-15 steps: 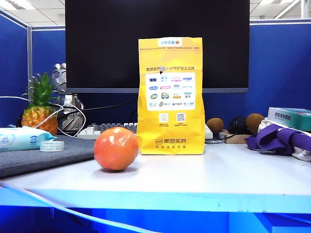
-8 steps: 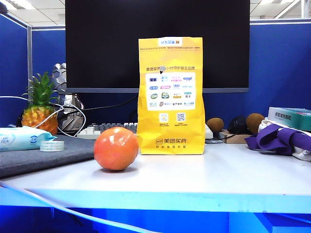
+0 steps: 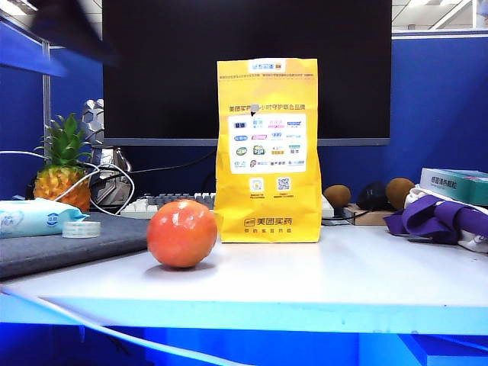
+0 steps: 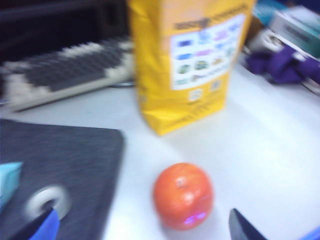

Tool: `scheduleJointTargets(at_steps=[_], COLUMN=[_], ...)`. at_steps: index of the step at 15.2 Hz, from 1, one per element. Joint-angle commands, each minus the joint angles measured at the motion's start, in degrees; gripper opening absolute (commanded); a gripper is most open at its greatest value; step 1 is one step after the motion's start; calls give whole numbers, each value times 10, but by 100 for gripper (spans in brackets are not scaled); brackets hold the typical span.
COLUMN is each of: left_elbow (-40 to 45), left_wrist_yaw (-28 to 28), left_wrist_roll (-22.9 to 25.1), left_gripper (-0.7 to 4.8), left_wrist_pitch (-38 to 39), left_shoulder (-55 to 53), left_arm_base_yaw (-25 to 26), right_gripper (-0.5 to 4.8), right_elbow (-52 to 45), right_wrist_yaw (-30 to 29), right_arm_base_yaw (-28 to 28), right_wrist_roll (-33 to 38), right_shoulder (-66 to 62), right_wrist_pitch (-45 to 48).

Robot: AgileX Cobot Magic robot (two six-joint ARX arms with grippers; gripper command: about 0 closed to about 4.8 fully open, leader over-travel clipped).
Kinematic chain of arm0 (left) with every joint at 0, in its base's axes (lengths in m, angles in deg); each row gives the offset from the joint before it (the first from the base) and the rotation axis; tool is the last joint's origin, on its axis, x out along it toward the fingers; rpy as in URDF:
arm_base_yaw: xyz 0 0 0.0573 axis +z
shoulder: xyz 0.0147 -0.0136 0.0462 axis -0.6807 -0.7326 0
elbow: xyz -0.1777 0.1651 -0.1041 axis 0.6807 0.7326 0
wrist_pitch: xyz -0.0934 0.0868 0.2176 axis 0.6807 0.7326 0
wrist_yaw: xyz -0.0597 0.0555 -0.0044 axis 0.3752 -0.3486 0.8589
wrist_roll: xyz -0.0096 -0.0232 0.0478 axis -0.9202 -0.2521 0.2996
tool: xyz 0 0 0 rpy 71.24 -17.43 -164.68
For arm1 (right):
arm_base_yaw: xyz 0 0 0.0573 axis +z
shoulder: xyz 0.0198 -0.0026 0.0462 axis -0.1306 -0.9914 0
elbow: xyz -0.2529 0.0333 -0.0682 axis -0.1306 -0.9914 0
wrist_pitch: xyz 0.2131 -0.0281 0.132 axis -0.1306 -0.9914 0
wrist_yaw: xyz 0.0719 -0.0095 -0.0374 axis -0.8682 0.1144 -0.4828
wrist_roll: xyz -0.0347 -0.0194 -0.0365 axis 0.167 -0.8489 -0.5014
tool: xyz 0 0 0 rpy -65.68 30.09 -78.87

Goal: Pick up the orange and throw it into the yellow paper bag.

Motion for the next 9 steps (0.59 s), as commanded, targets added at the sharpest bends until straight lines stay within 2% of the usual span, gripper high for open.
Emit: scheduleJointTargets(at_steps=[1, 2, 5, 6, 9], left_elbow=[-85, -122, -189, -196, -197], left_wrist_yaw=[88, 104, 105, 106, 109], left_wrist_roll=[7, 25, 78, 94, 105], left_gripper=[479, 479, 479, 479, 479], left_wrist_pitch=[62, 98, 172, 174, 160], left_shoulder=[-86, -117, -183, -213, -287], left_arm_base_yaw=[0, 0, 0, 0, 0], right_gripper=[479, 479, 479, 479, 479], right_elbow=[81, 103, 118, 118, 118], right_wrist_yaw=[-75, -106, -168, -193, -209], right_arm_base_yaw=[0, 0, 0, 0, 0], right_wrist_roll=[-10, -19, -20, -19, -20], right_shoulder=[-93, -126, -182, -197, -199], right_wrist_pitch=[-79, -94, -95, -117, -135])
